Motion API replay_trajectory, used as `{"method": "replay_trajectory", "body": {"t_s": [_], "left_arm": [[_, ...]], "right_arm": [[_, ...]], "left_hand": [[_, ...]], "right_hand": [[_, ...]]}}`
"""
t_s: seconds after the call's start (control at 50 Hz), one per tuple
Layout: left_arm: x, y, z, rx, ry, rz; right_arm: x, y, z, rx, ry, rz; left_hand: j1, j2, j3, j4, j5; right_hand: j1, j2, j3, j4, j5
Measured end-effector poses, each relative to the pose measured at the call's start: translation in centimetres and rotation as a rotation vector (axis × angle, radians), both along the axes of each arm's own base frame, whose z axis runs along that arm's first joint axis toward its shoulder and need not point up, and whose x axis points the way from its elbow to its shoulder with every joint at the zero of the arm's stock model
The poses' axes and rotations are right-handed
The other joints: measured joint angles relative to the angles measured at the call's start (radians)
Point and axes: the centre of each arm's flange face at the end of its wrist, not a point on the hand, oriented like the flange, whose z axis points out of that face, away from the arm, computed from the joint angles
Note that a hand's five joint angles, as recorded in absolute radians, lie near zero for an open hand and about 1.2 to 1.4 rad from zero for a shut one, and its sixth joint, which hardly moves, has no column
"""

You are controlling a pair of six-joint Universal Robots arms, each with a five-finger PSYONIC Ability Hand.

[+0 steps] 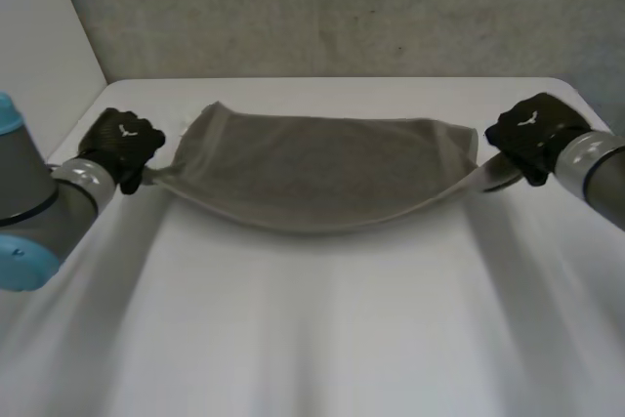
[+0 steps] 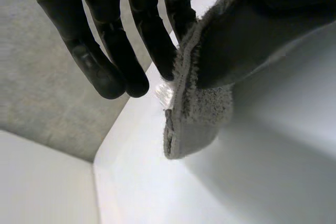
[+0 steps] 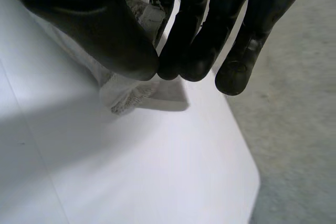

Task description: Fold the towel.

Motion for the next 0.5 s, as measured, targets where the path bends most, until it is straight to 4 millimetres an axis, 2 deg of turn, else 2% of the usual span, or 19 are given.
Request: {"method": "replay_trajectory", "body": {"t_s": [0.1,0.2,0.26,0.32,0.38,0.5], "left_arm": [[1.7,1.4,2.1,-0.034,0.008,0.004],[3.1,4.3,5.5,-0.104,0.054,-0.032],[3.7,6.0,7.3,-0.151,0.088,-0.057],[4.0,6.9,8.2,-0.174,0.118,-0.075],[4.1,7.3,8.2,-0.171,0.138,-0.086],[3.5,6.3,5.2,-0.058,0.154,-0.105]], "right_arm": [[-1.8,1.9,3.4,-0.067,-0.036,-0.05],[-3.6,4.7,7.3,-0.128,-0.082,-0.068],[-4.4,6.1,8.9,-0.147,-0.102,-0.057],[-5.0,6.5,9.4,-0.143,-0.115,-0.041],[-5.2,6.4,9.2,-0.124,-0.125,-0.026],[-5.2,4.1,6.0,0.0,-0.135,-0.01]], "left_hand": [[0.0,0.0,0.0,0.0,0.0],[0.0,0.0,0.0,0.0,0.0],[0.0,0.0,0.001,0.0,0.0],[0.0,0.0,0.001,0.0,0.0],[0.0,0.0,0.001,0.0,0.0],[0.0,0.0,0.001,0.0,0.0]], "right_hand": [[0.0,0.0,0.0,0.0,0.0],[0.0,0.0,0.0,0.0,0.0],[0.0,0.0,0.0,0.0,0.0],[0.0,0.0,0.0,0.0,0.0],[0.0,0.0,0.0,0.0,0.0],[0.0,0.0,0.0,0.0,0.0]]}}
